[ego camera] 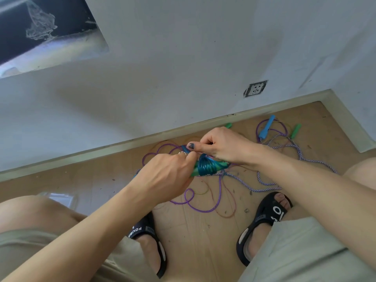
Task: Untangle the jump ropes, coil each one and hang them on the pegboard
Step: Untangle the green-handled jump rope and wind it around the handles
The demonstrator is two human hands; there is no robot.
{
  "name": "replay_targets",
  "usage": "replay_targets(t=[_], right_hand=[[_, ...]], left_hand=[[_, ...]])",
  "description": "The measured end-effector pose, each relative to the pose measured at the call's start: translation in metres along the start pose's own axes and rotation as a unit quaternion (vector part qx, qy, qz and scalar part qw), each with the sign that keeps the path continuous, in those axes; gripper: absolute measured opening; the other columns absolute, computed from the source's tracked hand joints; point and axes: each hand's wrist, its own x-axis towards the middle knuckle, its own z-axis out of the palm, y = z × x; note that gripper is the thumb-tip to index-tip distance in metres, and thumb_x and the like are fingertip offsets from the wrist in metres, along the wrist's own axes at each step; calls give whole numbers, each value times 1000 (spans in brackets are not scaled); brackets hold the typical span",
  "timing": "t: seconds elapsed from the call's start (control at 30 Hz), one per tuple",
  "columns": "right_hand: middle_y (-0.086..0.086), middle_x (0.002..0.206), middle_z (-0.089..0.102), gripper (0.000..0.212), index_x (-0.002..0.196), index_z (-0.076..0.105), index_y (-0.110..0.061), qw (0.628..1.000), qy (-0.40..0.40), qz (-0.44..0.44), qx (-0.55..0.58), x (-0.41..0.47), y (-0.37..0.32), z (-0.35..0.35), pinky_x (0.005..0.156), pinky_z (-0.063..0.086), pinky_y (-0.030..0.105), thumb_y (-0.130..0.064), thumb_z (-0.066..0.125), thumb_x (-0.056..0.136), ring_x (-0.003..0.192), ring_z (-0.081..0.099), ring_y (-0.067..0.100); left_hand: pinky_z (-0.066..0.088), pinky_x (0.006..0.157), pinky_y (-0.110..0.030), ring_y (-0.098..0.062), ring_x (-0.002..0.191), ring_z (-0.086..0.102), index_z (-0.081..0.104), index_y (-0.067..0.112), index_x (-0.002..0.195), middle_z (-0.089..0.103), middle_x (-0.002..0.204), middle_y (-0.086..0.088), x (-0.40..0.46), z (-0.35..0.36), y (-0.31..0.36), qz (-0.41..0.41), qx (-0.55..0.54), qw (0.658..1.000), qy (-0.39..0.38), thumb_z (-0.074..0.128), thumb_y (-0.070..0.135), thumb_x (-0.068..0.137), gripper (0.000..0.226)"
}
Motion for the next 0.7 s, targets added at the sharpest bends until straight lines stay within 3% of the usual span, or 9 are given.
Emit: replay_targets(t=[0.07,0.2,0.33,0.43,0.6,0.7], right_hand=[[-2,48,38,70,59,52,-8,1000,7,2,-11,0,-3,-5,48,28,27,-69,46,92,43,32,12],[-4,46,42,66,56,54,-10,997,0,-18,80,-2,-10,-4,50,28,28,-65,51,92,45,33,12],[-12,50,50,54,56,49,-20,999,-3,-18,33,-7,-20,3,50,27,27,-61,59,89,50,38,12],[-6,86,75,51,59,47,-21,999,8,-24,-41,-4,-15,5,56,34,31,-63,58,85,73,63,14],[8,59,51,56,55,40,-16,994,26,-75,-72,-1,-7,11,52,29,30,-54,55,94,53,36,12],[-2,47,40,58,52,40,-15,999,5,-40,-33,1,2,13,50,25,29,-53,57,93,47,32,11]], left_hand=[[40,40,-32,-27,48,55,54,13,101,56,70,-1,0,3,-6,-31,30,999,-26,62,24,88,19],[40,55,-33,-26,67,58,46,15,116,54,84,-1,2,10,-20,-136,99,972,-162,44,20,99,18],[41,58,-34,-28,79,67,47,13,120,66,98,-3,2,15,0,-70,97,975,-186,38,16,100,22],[41,59,-36,-29,78,66,47,11,118,66,98,-4,1,17,14,-13,88,978,-188,36,18,101,21],[41,61,-38,-30,76,63,47,12,108,65,93,-6,-2,5,23,42,25,984,-174,38,26,101,18],[36,61,-37,-31,74,60,47,12,104,62,90,-5,-6,0,32,62,-26,988,-137,39,32,102,21]])
